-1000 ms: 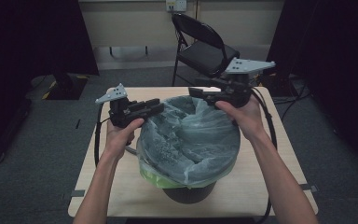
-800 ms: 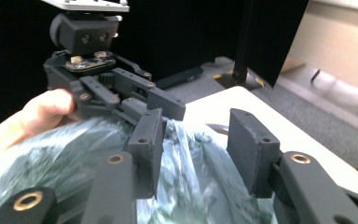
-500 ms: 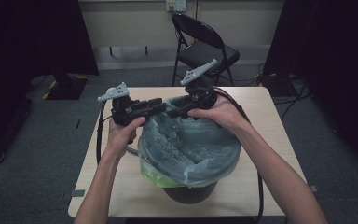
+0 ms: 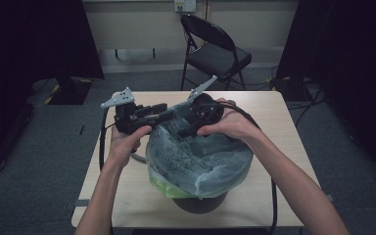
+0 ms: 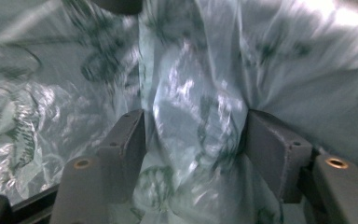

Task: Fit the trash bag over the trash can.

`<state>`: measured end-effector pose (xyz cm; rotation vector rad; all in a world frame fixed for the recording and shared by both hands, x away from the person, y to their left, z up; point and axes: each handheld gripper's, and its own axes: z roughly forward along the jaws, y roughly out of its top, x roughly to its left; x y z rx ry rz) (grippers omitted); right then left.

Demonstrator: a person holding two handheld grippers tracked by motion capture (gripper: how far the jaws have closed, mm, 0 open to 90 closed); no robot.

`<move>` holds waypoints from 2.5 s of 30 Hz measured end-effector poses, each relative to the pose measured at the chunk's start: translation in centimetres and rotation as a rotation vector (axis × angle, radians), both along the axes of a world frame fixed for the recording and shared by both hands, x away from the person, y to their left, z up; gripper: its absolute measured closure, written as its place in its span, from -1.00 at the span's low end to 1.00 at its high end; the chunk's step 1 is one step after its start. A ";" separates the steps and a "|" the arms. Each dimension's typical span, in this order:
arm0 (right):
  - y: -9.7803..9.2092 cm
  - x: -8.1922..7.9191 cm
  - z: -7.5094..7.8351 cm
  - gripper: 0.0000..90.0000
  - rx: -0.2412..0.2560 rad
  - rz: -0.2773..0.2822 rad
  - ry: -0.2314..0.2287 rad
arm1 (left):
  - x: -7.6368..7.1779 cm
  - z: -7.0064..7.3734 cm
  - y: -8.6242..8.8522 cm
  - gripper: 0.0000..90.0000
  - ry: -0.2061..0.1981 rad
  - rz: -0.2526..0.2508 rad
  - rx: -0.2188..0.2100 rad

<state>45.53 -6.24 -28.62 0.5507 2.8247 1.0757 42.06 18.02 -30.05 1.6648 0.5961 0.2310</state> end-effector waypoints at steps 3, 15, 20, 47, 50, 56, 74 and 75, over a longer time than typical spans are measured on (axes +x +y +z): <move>0.2 -0.2 -0.3 -0.12 -0.024 0.002 -0.021 | -0.1 -0.2 0.0 0.21 0.000 0.006 0.006; 0.3 -0.5 -0.5 -0.26 -0.053 0.005 -0.056 | 0.8 -0.5 -0.3 0.38 -0.006 -0.003 -0.016; -0.1 -0.8 0.8 -0.39 0.027 -0.002 -0.079 | 2.2 -0.6 -0.7 0.35 0.002 -0.020 -0.026; 1.3 -4.9 0.7 -0.47 0.089 0.327 -0.007 | 0.6 -0.3 0.0 -0.27 -0.017 0.078 -0.066; 0.5 -3.9 1.4 -0.49 0.110 0.298 -0.017 | 0.6 -0.6 -0.1 -0.27 -0.009 0.067 -0.063; 0.0 -1.7 1.2 -0.52 0.067 0.220 -0.041 | 0.4 -0.9 -0.2 -0.13 0.013 0.017 -0.057; -0.4 -0.9 1.3 -0.51 0.077 0.161 -0.065 | -0.5 -0.7 0.0 -0.27 -0.022 0.055 -0.075; -0.5 -0.8 1.6 -0.51 0.094 0.159 -0.072 | -0.5 -0.7 0.0 -0.27 -0.019 0.053 -0.079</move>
